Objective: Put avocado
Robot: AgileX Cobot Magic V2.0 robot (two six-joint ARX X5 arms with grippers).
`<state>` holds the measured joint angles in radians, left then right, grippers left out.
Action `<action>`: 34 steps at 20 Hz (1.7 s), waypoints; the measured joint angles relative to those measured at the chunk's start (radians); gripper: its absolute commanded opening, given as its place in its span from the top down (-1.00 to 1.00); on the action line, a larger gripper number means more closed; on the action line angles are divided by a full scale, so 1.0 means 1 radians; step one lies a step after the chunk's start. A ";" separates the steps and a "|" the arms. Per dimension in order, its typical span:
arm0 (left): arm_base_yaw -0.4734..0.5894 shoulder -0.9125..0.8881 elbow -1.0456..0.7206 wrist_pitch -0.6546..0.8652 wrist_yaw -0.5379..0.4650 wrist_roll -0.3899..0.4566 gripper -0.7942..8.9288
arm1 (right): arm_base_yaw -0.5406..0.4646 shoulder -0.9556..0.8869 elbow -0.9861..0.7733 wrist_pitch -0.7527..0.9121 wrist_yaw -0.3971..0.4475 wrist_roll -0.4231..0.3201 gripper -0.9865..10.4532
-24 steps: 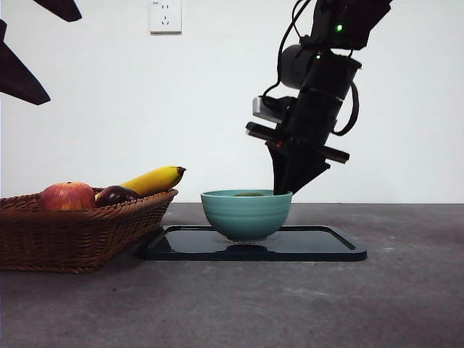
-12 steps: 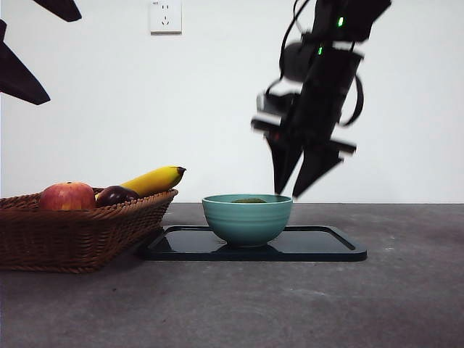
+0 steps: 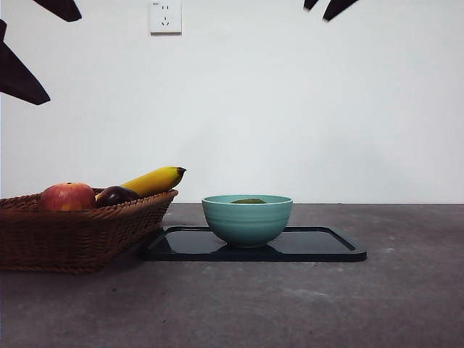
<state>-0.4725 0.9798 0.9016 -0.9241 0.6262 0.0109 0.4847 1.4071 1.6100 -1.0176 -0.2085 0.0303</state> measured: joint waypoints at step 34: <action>0.000 0.000 0.000 0.000 0.000 0.002 0.82 | 0.196 -0.475 -0.735 0.275 -0.086 0.030 0.81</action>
<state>-0.4728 0.9798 0.9016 -0.9241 0.6262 0.0132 0.6807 0.9318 0.8749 -0.7422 -0.2947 0.0601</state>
